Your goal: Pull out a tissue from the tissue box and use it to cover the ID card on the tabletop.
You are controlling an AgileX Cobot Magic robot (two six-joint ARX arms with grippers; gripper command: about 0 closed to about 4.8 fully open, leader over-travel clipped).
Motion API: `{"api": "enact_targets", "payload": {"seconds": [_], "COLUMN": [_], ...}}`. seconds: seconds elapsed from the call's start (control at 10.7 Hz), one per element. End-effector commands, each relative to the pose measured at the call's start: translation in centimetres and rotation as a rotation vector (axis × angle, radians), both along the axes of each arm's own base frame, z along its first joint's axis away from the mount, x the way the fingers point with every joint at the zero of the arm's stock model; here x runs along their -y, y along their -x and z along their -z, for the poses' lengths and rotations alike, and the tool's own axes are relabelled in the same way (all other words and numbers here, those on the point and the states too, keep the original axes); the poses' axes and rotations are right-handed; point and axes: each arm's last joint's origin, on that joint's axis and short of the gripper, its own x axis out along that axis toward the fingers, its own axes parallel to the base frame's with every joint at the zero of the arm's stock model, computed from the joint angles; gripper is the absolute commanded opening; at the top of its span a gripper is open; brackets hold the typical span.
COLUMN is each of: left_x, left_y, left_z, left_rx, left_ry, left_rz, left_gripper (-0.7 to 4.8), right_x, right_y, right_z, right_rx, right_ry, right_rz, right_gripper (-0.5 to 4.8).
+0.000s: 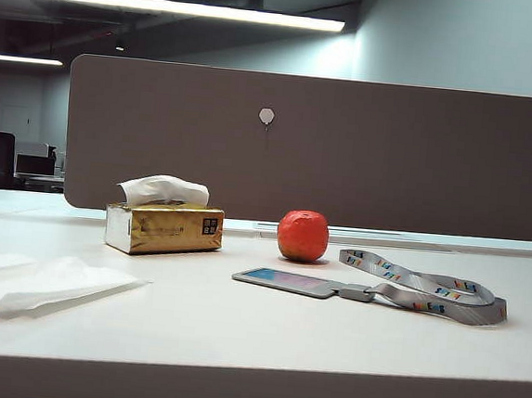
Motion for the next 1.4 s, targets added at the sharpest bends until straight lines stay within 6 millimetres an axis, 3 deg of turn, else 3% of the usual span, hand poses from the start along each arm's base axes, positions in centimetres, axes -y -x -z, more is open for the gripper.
{"api": "enact_targets", "payload": {"seconds": [0.09, 1.22, 1.4], "left_x": [0.02, 0.01, 0.02], "left_y": [0.03, 0.03, 0.03], "left_z": [-0.23, -0.25, -0.25], "left_rx": [0.014, 0.016, 0.016], "left_ry": [0.001, 0.0, 0.0], "left_rz": [0.005, 0.002, 0.005], "left_gripper": [-0.06, -0.06, -0.06], "right_x": [0.01, 0.01, 0.0], "right_y": [0.01, 0.01, 0.11], "right_z": [-0.1, -0.11, -0.85], "right_rx": [0.011, 0.011, 0.088], "right_ry": [0.001, 0.001, -0.01], "right_rz": [0.002, 0.002, -0.003], "right_gripper": [-0.01, -0.01, -0.01]}}
